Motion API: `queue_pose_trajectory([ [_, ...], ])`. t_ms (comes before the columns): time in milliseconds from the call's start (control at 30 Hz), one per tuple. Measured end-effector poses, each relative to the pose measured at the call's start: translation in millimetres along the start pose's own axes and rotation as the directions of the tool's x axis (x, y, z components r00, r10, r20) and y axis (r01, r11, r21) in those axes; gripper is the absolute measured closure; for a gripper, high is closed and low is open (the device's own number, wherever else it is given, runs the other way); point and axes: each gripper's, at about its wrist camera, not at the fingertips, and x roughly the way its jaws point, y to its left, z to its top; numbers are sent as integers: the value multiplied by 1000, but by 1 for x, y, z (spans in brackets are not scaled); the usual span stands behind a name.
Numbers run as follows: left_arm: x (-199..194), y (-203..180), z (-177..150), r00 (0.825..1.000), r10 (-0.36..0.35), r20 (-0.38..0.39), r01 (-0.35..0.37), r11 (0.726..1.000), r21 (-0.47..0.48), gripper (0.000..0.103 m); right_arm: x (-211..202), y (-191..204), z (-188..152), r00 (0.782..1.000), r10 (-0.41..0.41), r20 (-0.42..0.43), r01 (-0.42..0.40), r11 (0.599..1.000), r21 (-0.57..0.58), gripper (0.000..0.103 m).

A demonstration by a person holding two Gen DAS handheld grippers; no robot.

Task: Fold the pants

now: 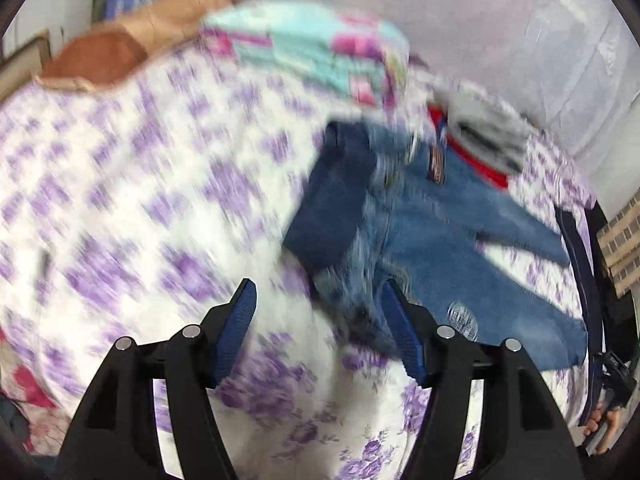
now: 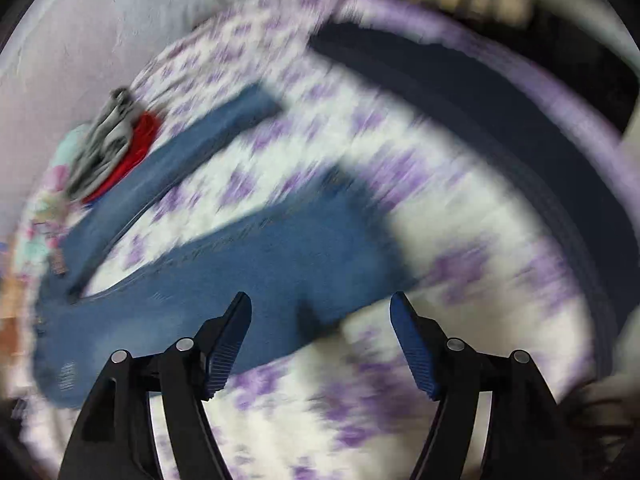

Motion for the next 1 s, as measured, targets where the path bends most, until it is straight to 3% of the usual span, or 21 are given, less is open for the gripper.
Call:
queue_pose_trajectory([
  [33,-9,-5,15,1000,-5,25,4,1000,24,36,-6,4,6,999,11,36,-10,1000,-22,18],
  [100,-11,-16,41,999,-24,28,22,997,77,18,-7,21,29,992,122,45,-118,989,-85,12],
  [167,9,-34,86,1000,-16,13,14,991,133,16,11,35,55,971,239,8,-237,967,-94,12],
  [267,68,-56,141,996,-25,-86,43,975,217,16,55,52,93,951,301,-68,-304,951,-57,12],
  [333,112,-62,161,987,0,-161,39,969,242,18,88,65,112,933,336,-129,-342,939,-27,12],
  [367,133,-64,167,981,17,-192,33,967,253,24,112,72,125,924,344,-167,-348,937,3,12],
  [433,170,-70,175,964,5,-265,74,955,286,25,148,76,139,910,353,-215,-350,935,53,12],
  [567,212,-76,172,950,77,-304,38,933,358,23,201,76,150,906,325,-271,-295,945,144,12],
  [667,237,-71,169,939,112,-326,4,942,335,31,236,75,159,911,299,-284,-258,950,174,13],
  [733,244,-69,168,940,115,-321,-11,952,307,33,247,75,162,921,293,-256,-250,950,186,28],
  [767,243,-70,168,943,120,-312,-20,952,304,36,248,77,164,931,280,-236,-243,954,177,72],
  [800,240,-73,167,945,131,-300,-34,951,307,38,250,79,166,924,307,-229,-271,946,176,87],
  [833,238,-75,165,947,140,-290,-45,949,313,43,248,78,167,927,305,-220,-269,947,177,88],
  [900,227,-83,158,954,149,-259,-52,937,346,63,230,80,166,942,284,-181,-262,956,135,88],
  [1000,212,-90,151,964,162,-210,-72,922,380,67,202,72,163,952,269,-144,-257,961,100,89],
])
